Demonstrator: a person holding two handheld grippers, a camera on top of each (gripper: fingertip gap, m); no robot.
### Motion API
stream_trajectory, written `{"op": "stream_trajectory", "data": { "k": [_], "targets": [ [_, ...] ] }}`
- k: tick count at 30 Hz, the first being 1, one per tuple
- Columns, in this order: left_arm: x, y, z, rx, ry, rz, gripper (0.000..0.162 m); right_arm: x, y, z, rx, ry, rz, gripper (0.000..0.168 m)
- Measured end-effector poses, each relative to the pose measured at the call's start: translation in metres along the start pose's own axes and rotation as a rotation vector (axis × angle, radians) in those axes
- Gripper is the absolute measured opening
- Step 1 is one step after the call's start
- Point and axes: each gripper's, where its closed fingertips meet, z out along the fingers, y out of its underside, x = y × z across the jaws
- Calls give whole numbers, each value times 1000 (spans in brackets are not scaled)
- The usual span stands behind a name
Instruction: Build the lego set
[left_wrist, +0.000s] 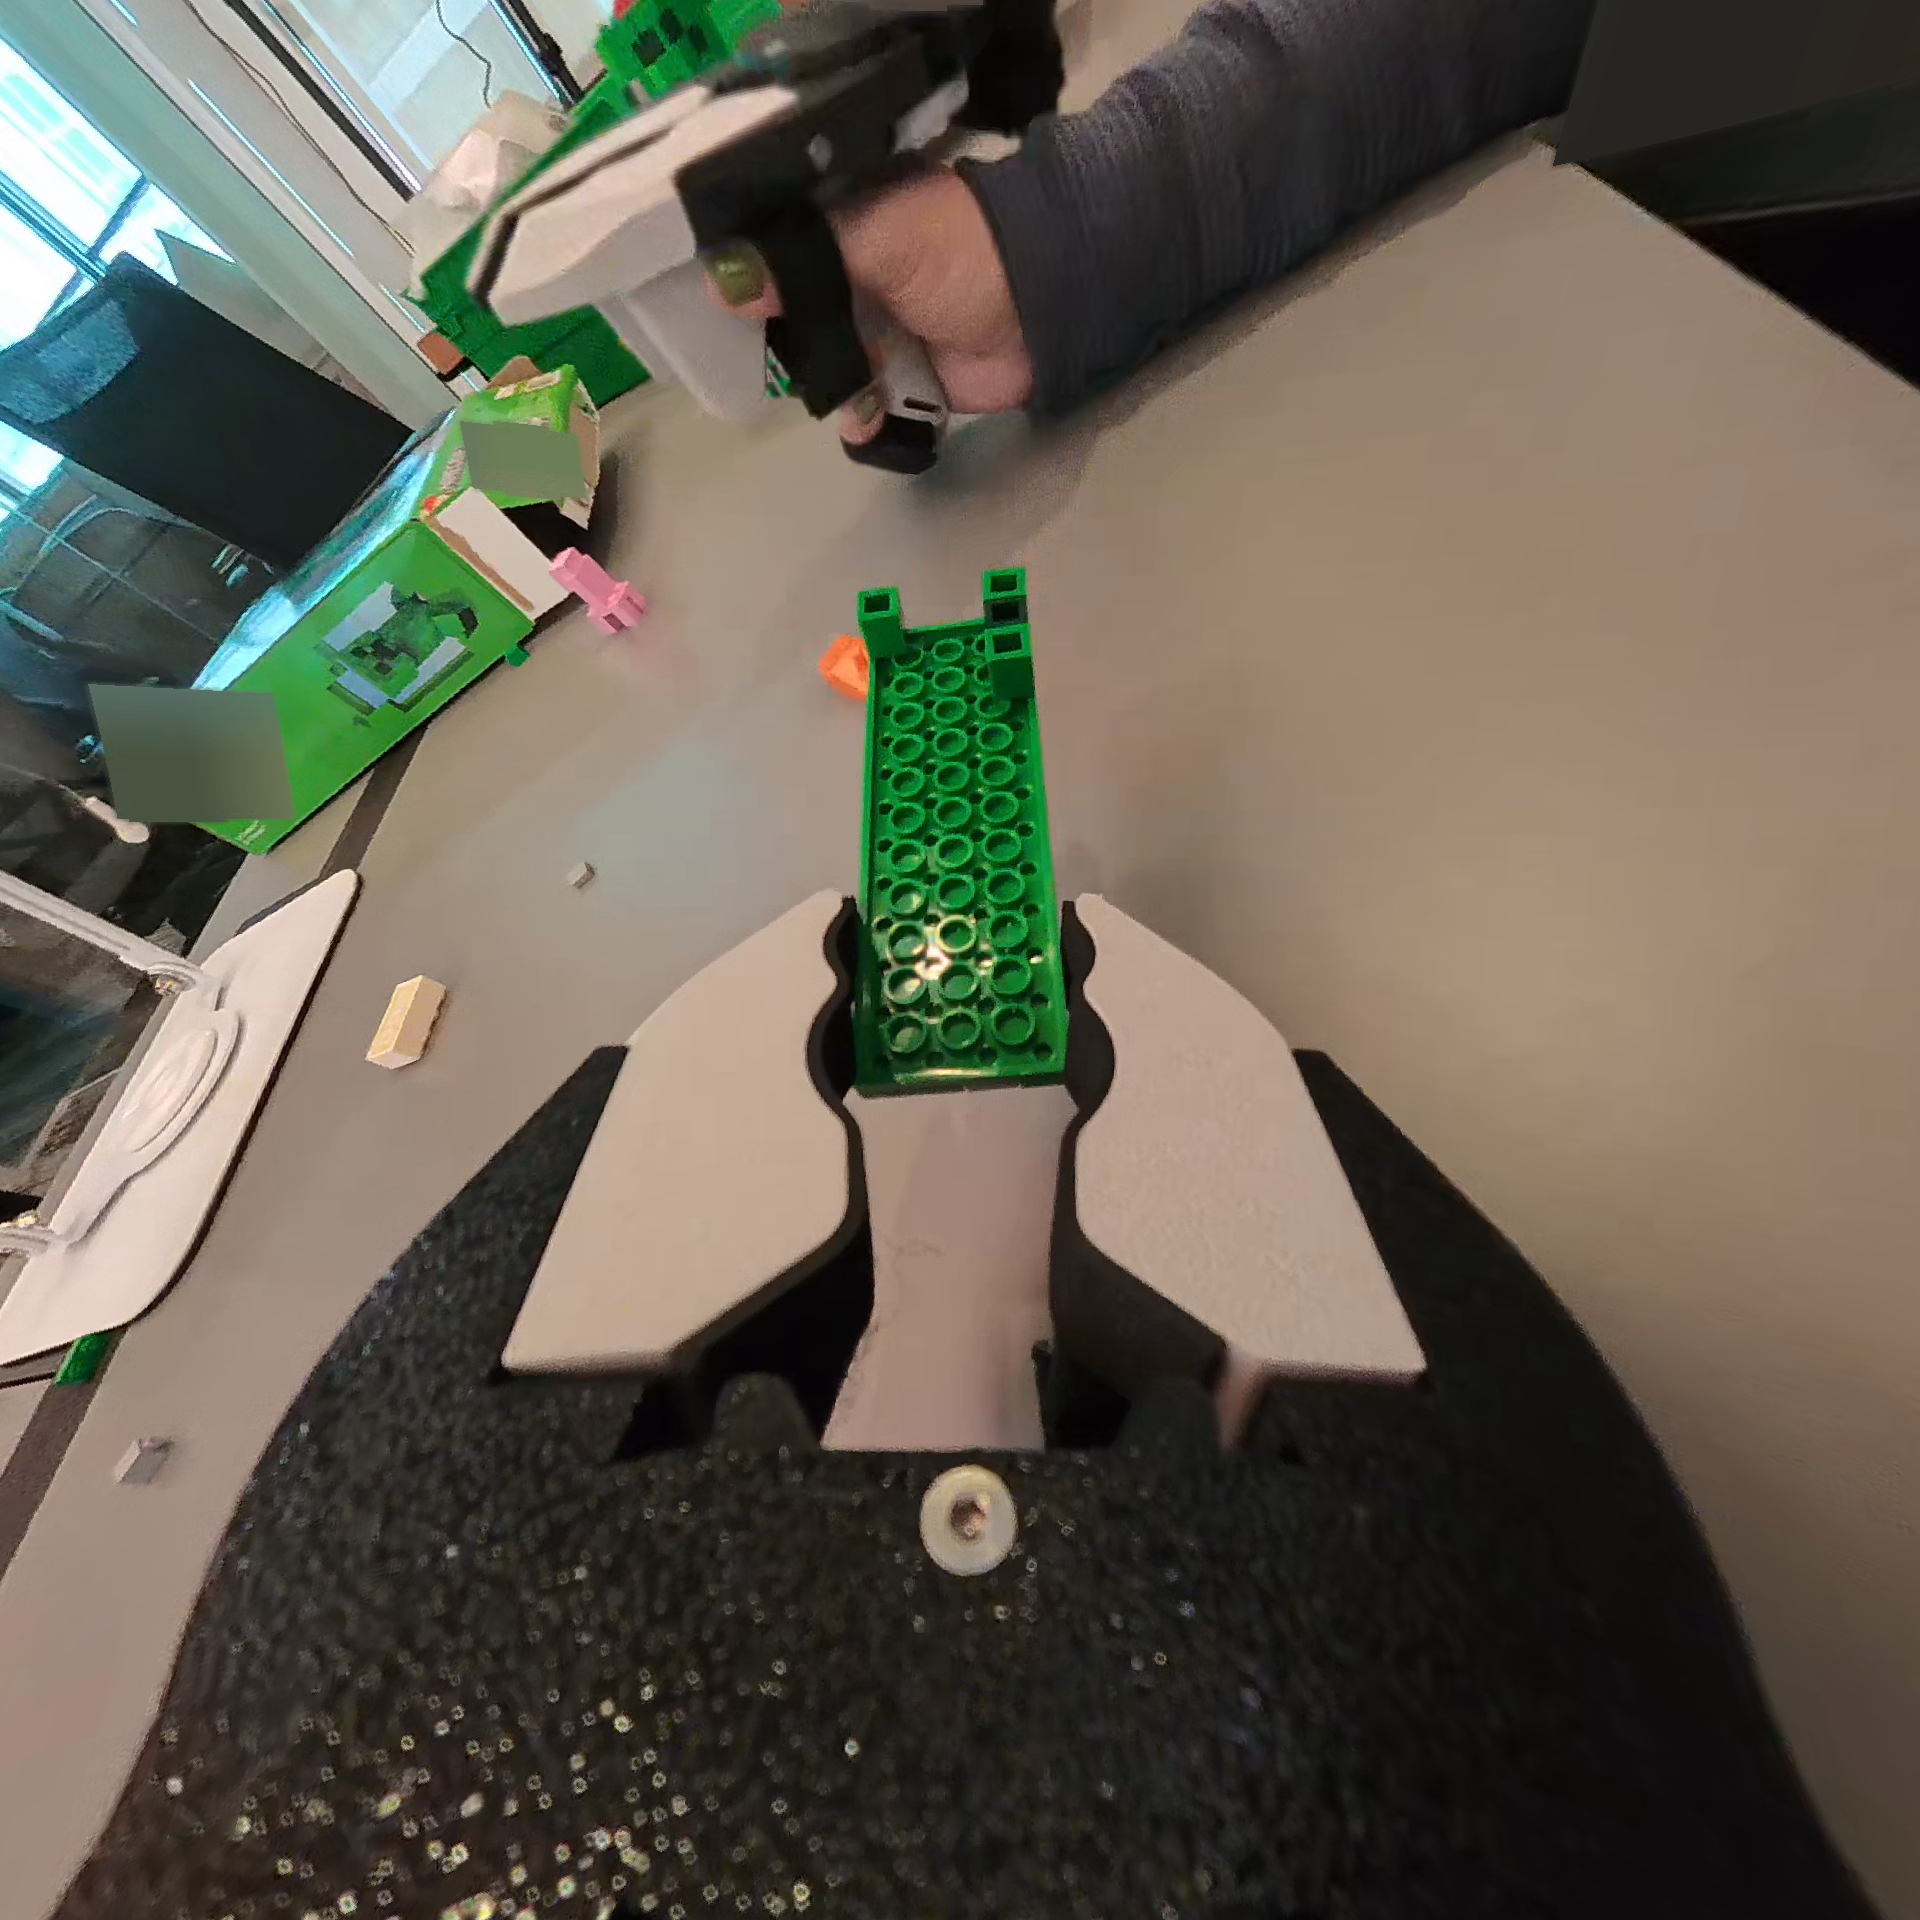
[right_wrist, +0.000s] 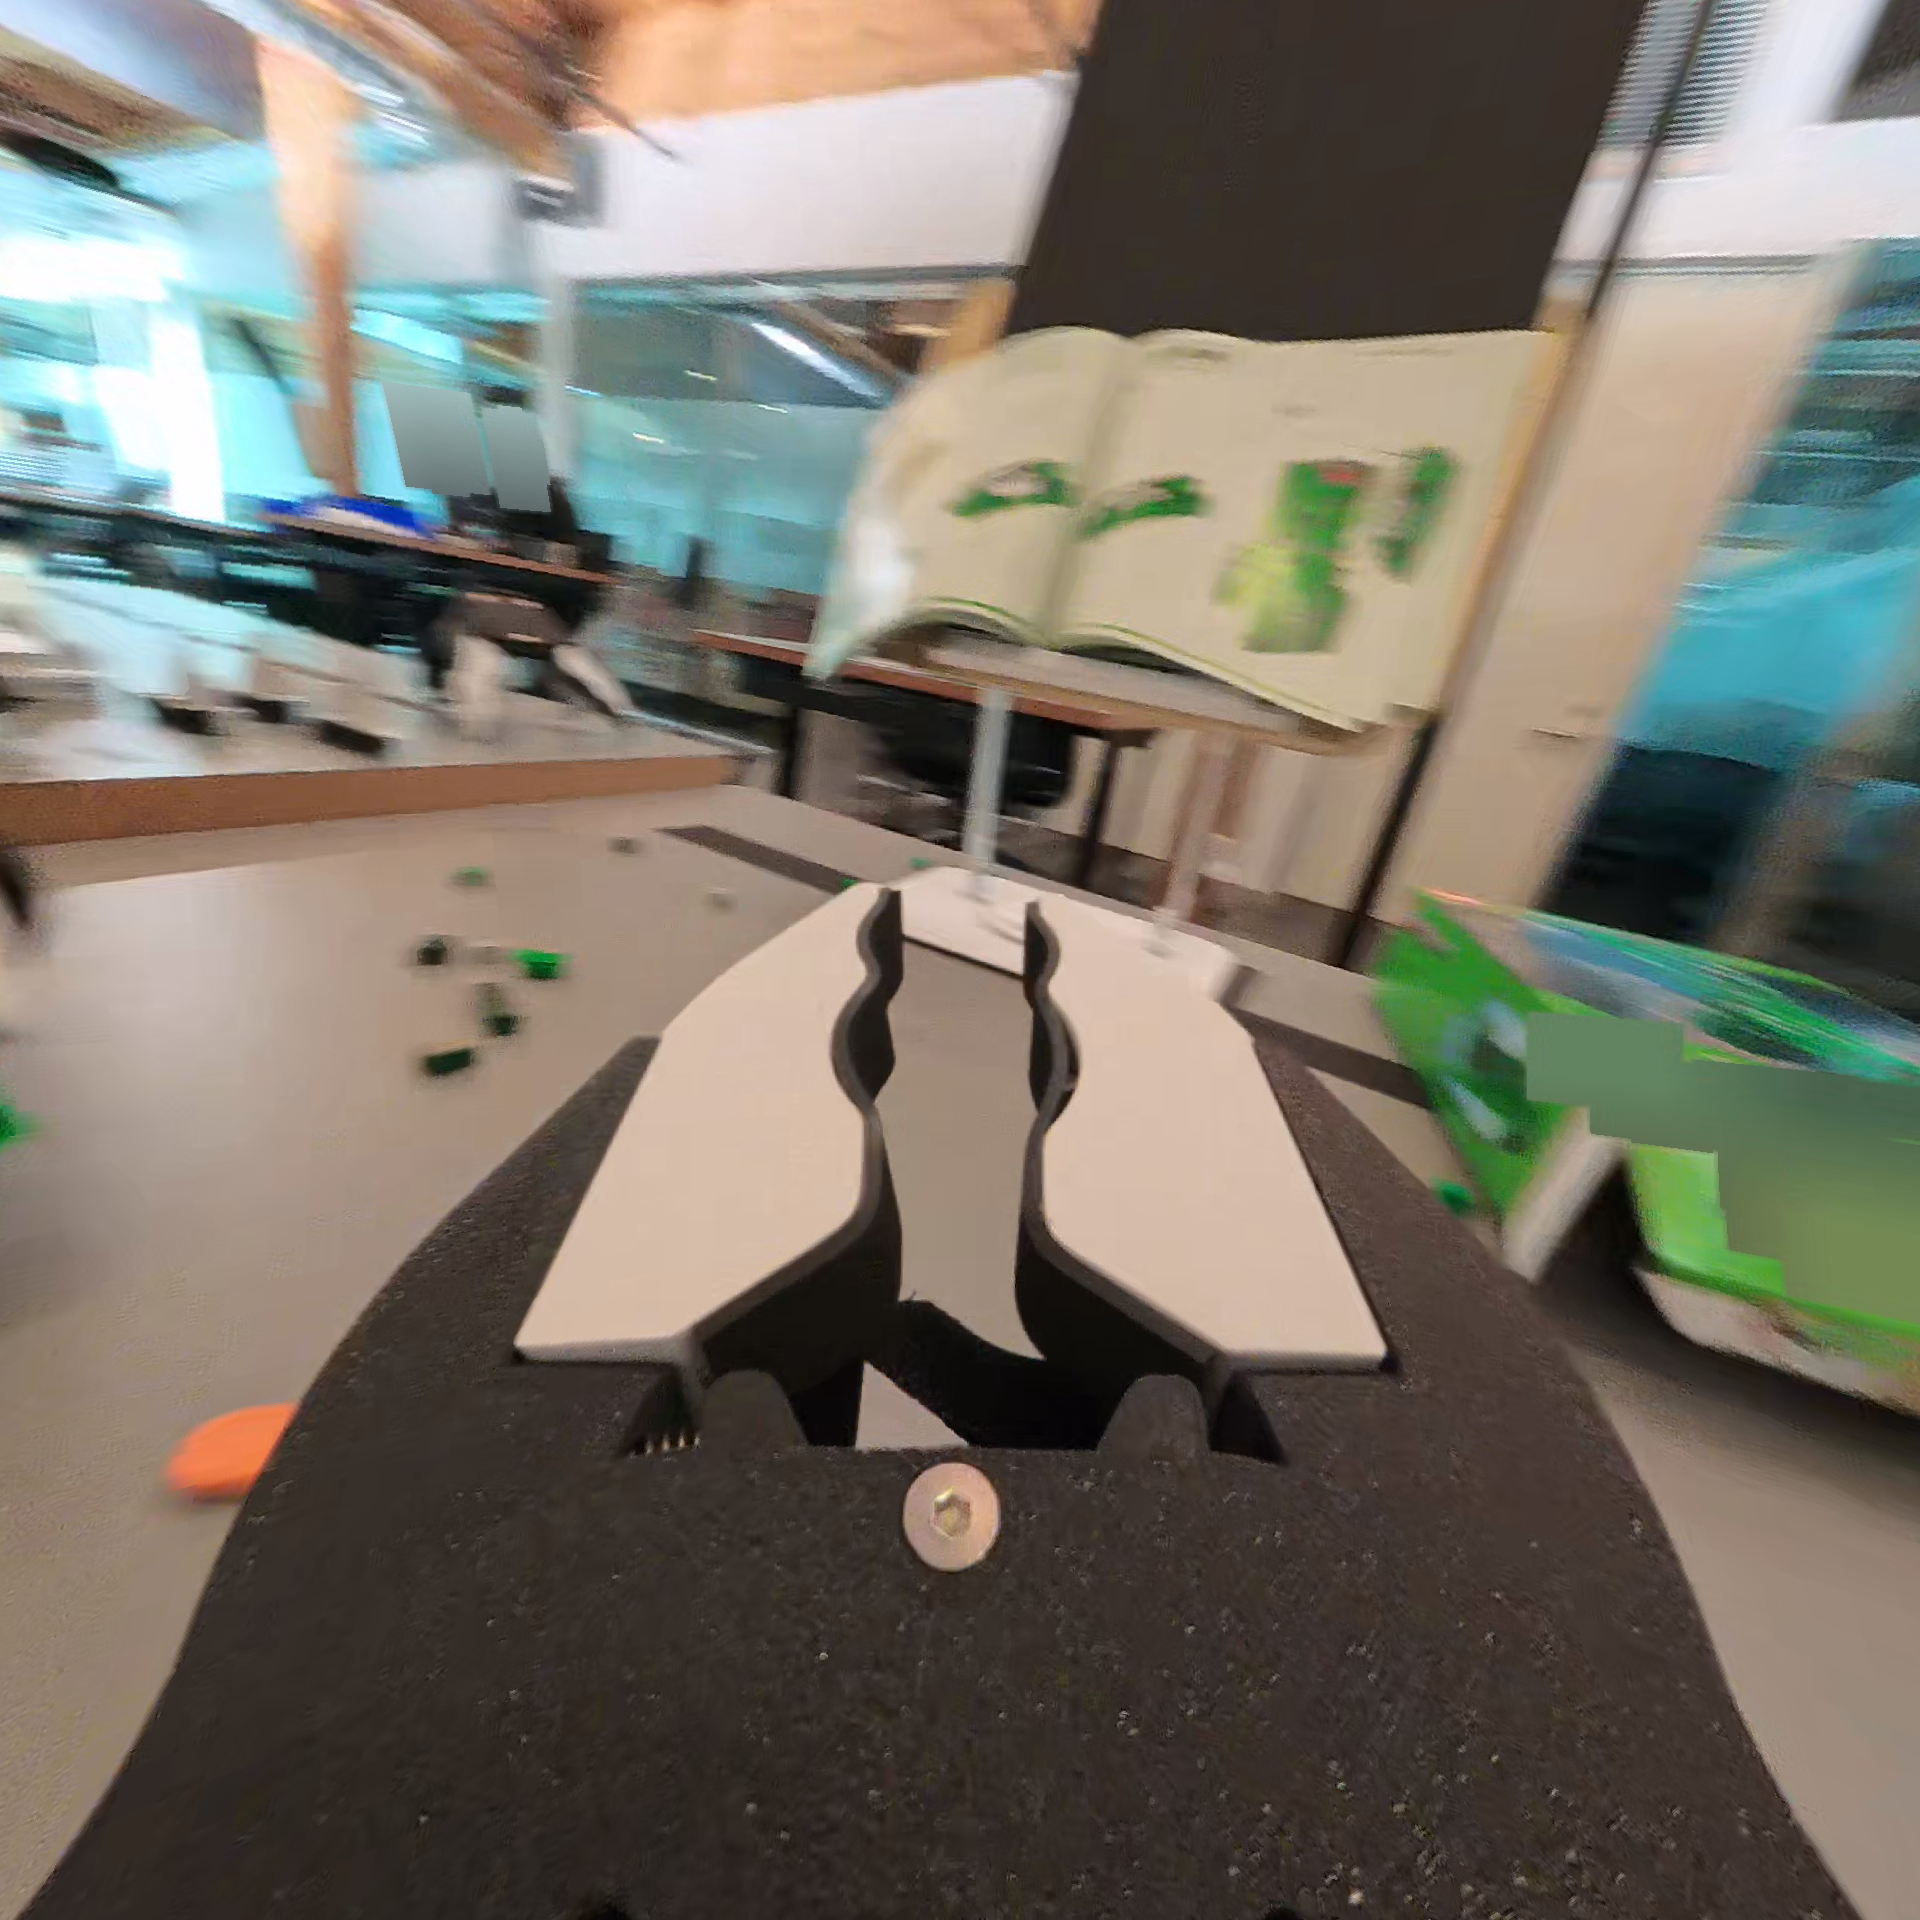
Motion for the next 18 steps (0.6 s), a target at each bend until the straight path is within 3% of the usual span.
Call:
{"op": "stream_trajectory", "data": {
  "k": [3, 18],
  "targets": [
    [-5, -2, -2, 24, -9, -39, 36, 13, 10, -2, -35, 46, 22, 0],
    [-10, -2, -4, 33, -17, -81, 36, -3, 16, 3, -72, -41, -28, 0]
  ]
}}
